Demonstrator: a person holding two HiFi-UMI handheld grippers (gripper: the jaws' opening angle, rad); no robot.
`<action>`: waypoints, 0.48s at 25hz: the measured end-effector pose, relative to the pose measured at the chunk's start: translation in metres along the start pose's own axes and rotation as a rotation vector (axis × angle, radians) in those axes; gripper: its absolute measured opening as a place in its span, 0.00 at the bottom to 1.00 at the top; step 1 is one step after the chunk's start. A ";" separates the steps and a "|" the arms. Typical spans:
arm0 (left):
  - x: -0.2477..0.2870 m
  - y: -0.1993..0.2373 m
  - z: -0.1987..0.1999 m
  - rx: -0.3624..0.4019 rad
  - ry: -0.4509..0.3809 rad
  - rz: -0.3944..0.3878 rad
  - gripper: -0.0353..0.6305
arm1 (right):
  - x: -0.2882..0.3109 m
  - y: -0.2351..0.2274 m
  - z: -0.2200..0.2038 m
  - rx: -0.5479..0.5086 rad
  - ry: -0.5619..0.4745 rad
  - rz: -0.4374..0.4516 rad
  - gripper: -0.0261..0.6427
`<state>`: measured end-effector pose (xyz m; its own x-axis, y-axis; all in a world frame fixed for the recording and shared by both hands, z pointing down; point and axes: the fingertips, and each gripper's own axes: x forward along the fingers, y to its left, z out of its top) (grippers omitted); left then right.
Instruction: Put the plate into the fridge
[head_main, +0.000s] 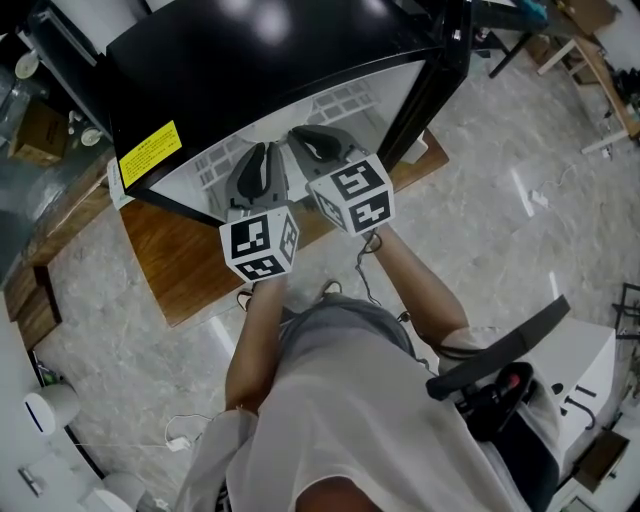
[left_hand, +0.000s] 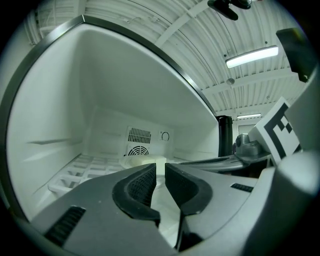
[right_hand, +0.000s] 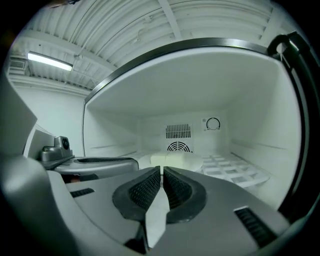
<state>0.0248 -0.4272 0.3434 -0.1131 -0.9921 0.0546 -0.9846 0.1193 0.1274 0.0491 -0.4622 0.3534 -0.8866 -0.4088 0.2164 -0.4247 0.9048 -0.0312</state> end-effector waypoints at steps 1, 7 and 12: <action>0.000 0.001 -0.001 -0.003 0.002 0.001 0.16 | 0.000 0.000 0.000 0.008 -0.006 -0.001 0.09; -0.004 0.001 -0.005 -0.010 0.007 0.005 0.16 | 0.001 0.000 -0.002 0.004 -0.002 -0.010 0.06; -0.014 -0.006 -0.010 0.000 0.014 0.006 0.14 | -0.013 0.007 0.000 -0.018 -0.011 0.000 0.06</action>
<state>0.0338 -0.4132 0.3515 -0.1170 -0.9907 0.0688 -0.9840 0.1250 0.1270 0.0575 -0.4504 0.3505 -0.8885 -0.4100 0.2059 -0.4216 0.9067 -0.0136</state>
